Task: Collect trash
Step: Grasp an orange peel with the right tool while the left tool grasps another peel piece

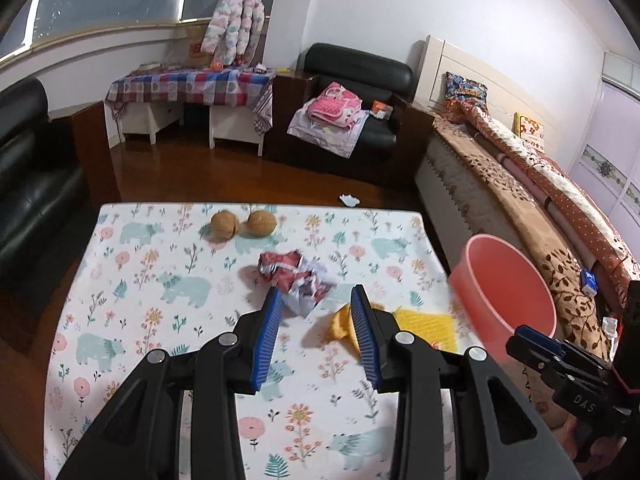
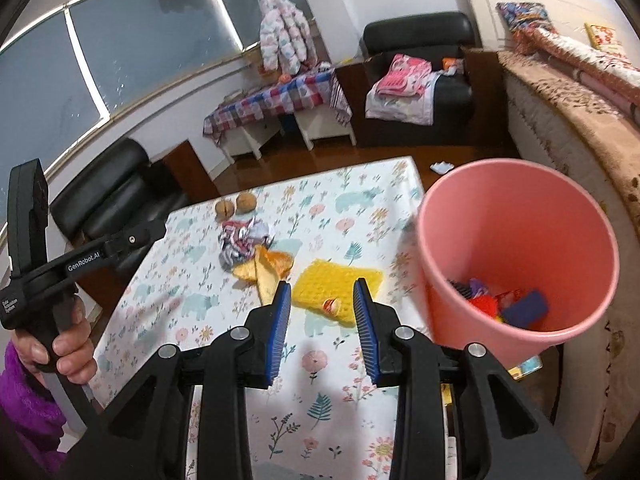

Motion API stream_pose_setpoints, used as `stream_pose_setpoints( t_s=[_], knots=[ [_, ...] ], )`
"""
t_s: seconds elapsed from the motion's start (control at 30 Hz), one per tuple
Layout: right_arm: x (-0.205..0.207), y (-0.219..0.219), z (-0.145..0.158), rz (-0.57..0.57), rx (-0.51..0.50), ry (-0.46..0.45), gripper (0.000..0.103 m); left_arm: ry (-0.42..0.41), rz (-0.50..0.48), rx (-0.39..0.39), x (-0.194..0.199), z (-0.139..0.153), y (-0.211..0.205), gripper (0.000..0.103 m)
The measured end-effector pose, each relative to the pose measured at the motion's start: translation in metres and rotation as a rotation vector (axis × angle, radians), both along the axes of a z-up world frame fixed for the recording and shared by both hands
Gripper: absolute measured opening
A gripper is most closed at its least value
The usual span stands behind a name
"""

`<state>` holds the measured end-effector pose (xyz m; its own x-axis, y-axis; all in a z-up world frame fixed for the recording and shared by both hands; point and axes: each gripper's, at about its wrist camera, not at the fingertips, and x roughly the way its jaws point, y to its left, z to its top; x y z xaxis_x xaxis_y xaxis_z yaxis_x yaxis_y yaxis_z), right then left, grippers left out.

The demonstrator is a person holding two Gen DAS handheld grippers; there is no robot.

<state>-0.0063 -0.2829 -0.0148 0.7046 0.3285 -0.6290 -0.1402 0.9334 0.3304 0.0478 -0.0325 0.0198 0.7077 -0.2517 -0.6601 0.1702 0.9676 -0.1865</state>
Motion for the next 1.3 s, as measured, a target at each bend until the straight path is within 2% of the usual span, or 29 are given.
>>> stream_pose_setpoints(
  t_s=[0.2,0.4,0.53,0.6,0.67,0.87,0.93,1.1,1.3],
  knots=[
    [0.008,0.021,-0.019,0.049,-0.062,0.05,0.033,0.097,-0.036,-0.016,0.012,-0.039,-0.006,0.033],
    [0.018,0.025,-0.028,0.07,-0.008,0.088,0.033,0.162,-0.041,-0.019,0.037,-0.068,-0.019,0.031],
    [0.026,0.038,-0.032,0.114,0.002,0.105,0.033,0.203,-0.036,-0.051,0.054,-0.083,-0.025,0.029],
    [0.03,0.045,-0.032,0.133,0.002,0.107,0.033,0.213,-0.035,-0.051,0.06,-0.089,-0.027,0.022],
    [0.035,0.054,-0.032,0.158,-0.008,0.102,0.033,0.23,-0.048,-0.071,0.066,-0.094,-0.028,0.007],
    [0.053,0.075,-0.035,0.193,-0.061,0.081,0.033,0.212,-0.073,-0.09,0.058,-0.089,-0.023,0.004],
    [0.06,0.081,-0.042,0.192,-0.081,0.1,0.033,0.209,-0.068,-0.092,0.054,-0.087,-0.019,0.003],
    [0.07,0.094,-0.056,0.223,-0.056,0.165,0.033,0.221,-0.047,-0.12,0.046,-0.086,-0.006,0.003],
    [0.073,0.11,-0.063,0.225,-0.084,0.18,0.033,0.236,-0.034,-0.141,0.036,-0.09,0.005,0.003]
  ],
)
